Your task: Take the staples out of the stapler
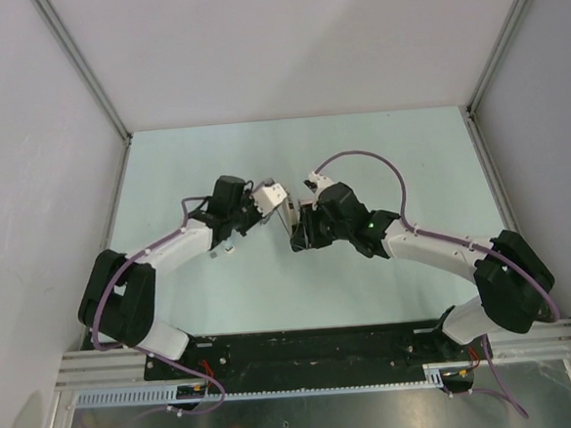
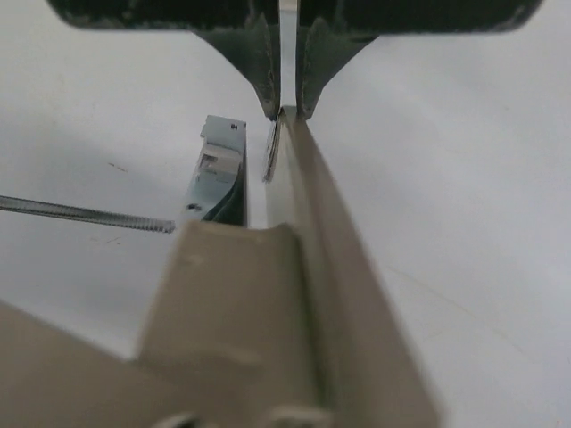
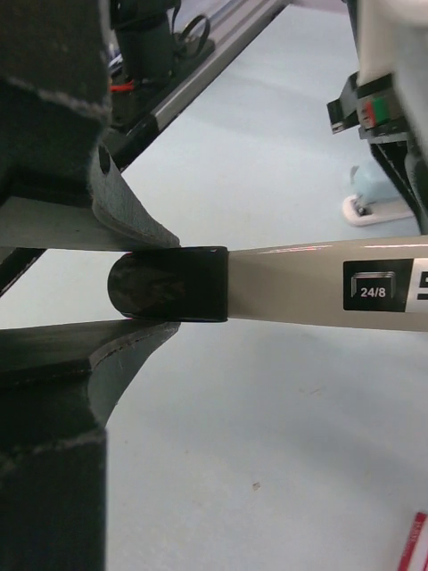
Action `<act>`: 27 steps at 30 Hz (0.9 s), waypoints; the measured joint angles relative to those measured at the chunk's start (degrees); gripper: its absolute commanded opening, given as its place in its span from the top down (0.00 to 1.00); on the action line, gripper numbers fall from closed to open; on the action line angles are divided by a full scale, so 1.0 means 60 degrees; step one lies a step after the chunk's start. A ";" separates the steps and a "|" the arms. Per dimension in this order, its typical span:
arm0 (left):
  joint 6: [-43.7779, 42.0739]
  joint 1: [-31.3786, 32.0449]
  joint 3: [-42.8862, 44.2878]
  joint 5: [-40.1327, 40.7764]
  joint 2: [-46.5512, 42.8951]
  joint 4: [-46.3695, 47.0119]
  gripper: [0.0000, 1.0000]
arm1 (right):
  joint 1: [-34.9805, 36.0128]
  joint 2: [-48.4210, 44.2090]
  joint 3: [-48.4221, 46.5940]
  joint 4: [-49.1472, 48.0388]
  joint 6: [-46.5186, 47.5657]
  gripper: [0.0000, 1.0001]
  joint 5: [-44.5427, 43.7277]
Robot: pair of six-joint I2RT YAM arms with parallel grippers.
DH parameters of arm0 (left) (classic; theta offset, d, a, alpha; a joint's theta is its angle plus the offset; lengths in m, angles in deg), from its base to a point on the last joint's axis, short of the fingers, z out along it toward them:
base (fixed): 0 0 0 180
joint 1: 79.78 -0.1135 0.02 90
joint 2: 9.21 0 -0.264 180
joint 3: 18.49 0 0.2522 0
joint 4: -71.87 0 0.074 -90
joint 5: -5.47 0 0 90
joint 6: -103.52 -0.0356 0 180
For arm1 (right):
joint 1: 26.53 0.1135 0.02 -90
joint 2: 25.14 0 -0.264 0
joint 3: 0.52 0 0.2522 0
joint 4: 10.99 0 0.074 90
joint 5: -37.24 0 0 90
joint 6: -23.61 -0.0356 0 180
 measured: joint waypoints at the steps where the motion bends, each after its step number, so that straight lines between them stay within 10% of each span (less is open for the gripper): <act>1: -0.0251 0.0153 -0.0240 0.0229 -0.0051 0.0346 1.00 | 0.0000 -0.0036 0.0127 -0.0018 0.0091 1.00 0.0011; 27: -0.3610 0.1402 -0.2306 0.2958 -0.0171 0.4477 1.00 | 0.0117 -0.1319 0.1902 -0.0200 0.0801 1.00 0.0022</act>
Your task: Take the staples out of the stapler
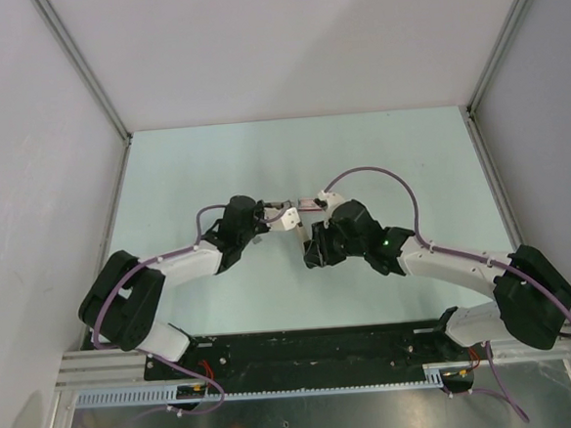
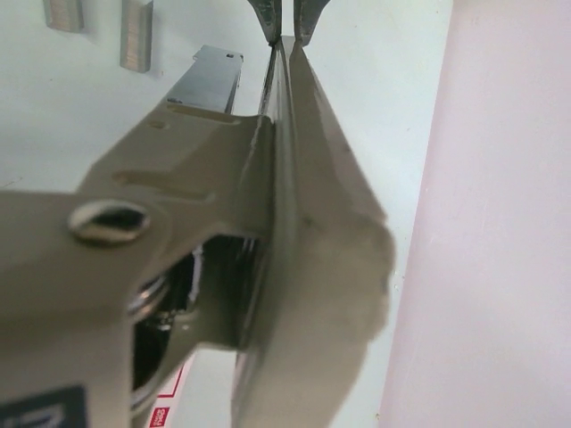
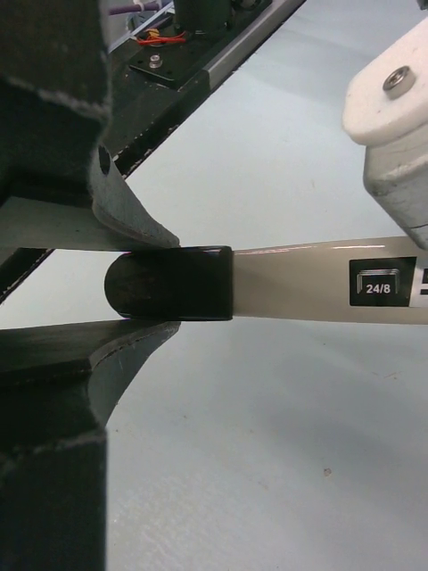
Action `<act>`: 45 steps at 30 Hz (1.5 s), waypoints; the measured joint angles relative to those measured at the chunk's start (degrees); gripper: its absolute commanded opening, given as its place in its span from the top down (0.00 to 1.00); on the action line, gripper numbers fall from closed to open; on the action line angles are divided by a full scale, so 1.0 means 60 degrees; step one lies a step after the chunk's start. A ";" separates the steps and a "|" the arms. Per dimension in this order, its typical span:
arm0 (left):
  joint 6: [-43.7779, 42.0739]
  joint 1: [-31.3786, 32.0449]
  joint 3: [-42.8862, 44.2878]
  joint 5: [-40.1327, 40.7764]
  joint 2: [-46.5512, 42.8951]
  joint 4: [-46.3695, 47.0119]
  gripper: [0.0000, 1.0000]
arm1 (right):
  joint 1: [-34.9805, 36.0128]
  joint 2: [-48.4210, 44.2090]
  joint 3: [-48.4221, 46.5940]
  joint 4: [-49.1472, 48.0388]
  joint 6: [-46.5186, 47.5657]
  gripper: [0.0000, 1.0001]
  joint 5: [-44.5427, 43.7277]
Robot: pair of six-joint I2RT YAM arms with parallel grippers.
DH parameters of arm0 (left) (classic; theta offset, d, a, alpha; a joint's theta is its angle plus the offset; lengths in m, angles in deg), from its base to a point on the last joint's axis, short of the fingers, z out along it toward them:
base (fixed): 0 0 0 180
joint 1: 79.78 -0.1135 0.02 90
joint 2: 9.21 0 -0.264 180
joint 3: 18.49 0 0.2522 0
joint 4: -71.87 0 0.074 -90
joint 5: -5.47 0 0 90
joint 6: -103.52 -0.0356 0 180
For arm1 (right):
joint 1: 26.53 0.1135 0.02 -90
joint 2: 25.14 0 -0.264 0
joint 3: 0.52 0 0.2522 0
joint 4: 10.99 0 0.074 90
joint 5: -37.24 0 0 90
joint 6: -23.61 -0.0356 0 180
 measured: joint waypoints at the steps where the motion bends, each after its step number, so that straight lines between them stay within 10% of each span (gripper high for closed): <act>1: 0.0011 0.0022 0.0000 0.0033 0.0000 0.0022 1.00 | 0.0007 0.0000 0.0022 -0.0055 -0.0004 1.00 0.0000; 18: 0.4164 0.0291 0.1934 -0.3705 -0.1541 -0.4346 0.81 | -0.0339 0.1249 -0.1716 -0.1774 -0.0459 1.00 -0.1381; 28: 0.5807 -0.0809 0.2382 -0.5246 -0.1566 -0.5581 0.22 | -0.0590 0.3606 -0.4018 -0.1126 -0.0098 1.00 -0.1461; 36: 0.6849 -0.3789 0.2881 -0.6247 -0.1818 -0.5676 0.23 | -0.0681 0.5435 -0.6120 0.0867 0.0423 1.00 -0.2058; 45: 0.7020 -0.4408 0.2881 -0.6510 -0.2499 -0.5774 0.26 | -0.0506 0.6976 -0.8666 0.3184 0.0867 1.00 -0.2630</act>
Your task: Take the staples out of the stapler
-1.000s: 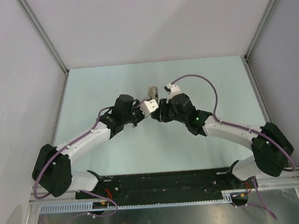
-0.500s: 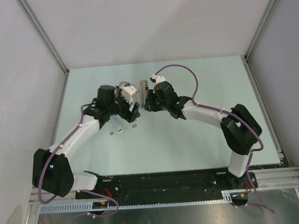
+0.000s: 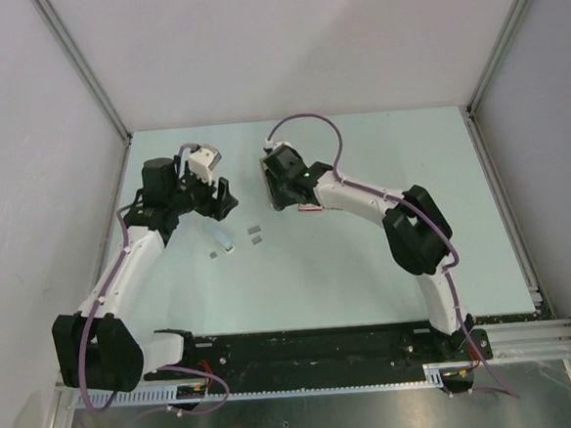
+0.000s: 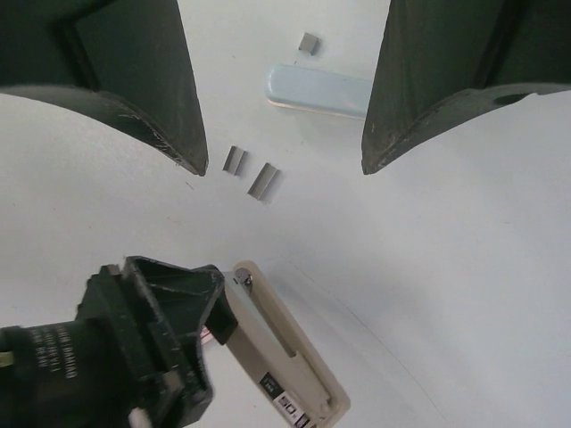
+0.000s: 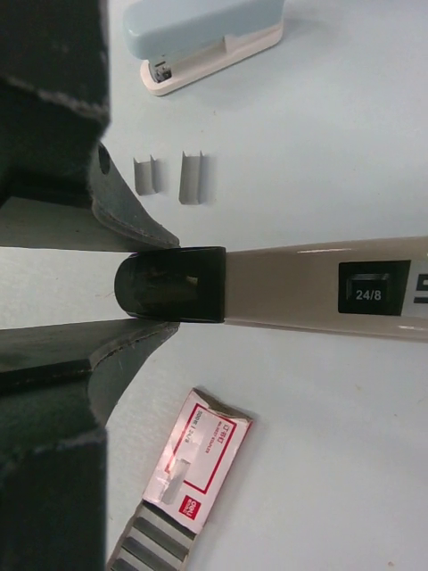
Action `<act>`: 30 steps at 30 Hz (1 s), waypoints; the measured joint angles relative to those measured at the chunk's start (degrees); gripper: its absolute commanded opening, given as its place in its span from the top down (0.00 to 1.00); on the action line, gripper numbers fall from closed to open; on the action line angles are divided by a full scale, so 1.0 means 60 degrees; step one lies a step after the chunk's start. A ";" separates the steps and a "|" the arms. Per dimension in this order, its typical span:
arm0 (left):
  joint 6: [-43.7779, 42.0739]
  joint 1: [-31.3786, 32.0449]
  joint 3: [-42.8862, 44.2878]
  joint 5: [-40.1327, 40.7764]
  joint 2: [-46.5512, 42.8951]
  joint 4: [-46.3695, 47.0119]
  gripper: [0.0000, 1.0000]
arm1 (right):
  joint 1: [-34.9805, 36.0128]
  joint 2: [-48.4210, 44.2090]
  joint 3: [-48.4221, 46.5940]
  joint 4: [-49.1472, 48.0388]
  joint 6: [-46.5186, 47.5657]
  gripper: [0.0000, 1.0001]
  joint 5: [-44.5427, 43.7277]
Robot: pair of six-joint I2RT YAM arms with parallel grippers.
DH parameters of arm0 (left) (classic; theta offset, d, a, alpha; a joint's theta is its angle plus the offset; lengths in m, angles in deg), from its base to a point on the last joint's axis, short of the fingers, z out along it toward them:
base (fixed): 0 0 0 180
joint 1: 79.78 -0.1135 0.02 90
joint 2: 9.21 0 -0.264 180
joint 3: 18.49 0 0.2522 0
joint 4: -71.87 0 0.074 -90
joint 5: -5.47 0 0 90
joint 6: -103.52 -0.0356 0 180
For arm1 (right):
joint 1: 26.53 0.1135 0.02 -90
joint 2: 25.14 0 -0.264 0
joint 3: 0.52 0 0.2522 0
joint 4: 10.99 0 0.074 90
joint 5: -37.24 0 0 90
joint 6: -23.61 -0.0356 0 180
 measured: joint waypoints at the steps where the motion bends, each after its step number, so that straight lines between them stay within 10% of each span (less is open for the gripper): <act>1: 0.0000 -0.0011 0.0000 0.0000 -0.0055 0.0000 0.26 | 0.0022 0.0208 -0.0342 0.0277 0.0047 1.00 -0.0036; 11: 0.0000 -0.0036 0.0000 0.0007 -0.0120 -0.0062 0.25 | 0.0273 0.2404 -0.3537 0.2499 0.0375 0.99 -0.0251; 17: -0.0004 -0.0047 0.0000 0.0022 -0.0120 -0.0084 0.25 | 0.0273 0.2437 -0.3829 0.3082 0.0379 0.60 -0.0193; 30: -0.0007 -0.0055 0.0000 0.0033 -0.0106 -0.0102 0.25 | -0.0084 0.2430 -0.4073 0.3177 0.0382 0.47 0.0306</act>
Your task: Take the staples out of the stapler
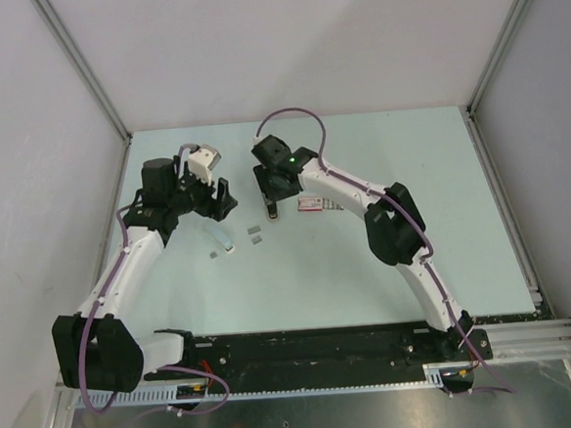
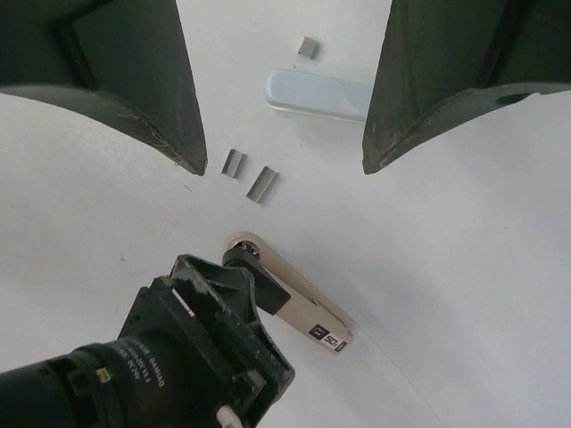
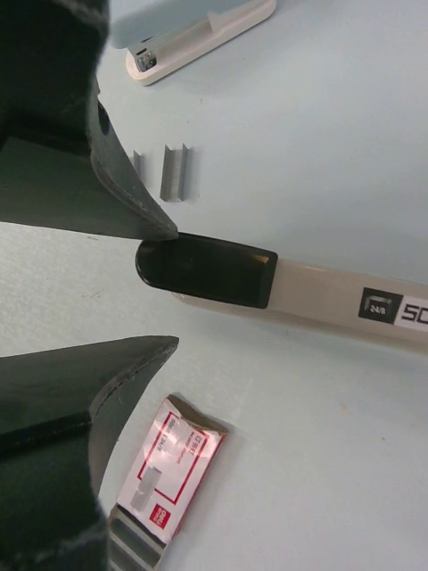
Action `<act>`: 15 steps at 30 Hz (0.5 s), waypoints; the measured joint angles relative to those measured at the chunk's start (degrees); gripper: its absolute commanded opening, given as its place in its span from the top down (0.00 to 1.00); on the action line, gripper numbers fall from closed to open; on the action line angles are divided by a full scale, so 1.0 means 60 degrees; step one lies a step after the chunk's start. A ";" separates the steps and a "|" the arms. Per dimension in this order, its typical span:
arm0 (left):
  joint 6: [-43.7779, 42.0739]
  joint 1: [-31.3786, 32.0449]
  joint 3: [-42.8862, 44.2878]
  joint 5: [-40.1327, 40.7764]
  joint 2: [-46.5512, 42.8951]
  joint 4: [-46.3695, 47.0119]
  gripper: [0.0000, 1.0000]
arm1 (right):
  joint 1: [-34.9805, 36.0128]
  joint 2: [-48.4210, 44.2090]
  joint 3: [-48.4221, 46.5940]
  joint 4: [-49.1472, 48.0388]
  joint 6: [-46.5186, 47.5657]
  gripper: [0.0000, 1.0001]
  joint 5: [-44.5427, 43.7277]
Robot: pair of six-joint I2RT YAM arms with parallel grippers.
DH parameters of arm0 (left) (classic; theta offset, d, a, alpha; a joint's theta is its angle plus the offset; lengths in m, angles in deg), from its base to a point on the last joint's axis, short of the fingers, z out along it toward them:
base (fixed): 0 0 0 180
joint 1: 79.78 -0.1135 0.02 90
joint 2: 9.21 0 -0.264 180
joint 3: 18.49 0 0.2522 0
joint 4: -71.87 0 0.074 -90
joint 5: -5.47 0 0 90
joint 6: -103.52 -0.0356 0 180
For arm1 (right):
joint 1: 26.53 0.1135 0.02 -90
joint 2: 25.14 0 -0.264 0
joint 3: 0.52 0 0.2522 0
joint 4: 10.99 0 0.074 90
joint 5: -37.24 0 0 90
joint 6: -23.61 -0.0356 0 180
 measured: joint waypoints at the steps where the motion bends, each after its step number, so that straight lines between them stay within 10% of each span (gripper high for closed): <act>1: 0.0000 0.0000 0.0000 0.0007 0.0000 -0.0004 0.25 | -0.0047 -0.0018 -0.0007 -0.0018 0.0000 0.46 0.0011; 15: -0.0011 -0.0146 0.0000 0.0062 0.0000 -0.0015 0.24 | -0.1807 -0.1534 0.2477 -0.1566 -0.0357 0.43 -0.0820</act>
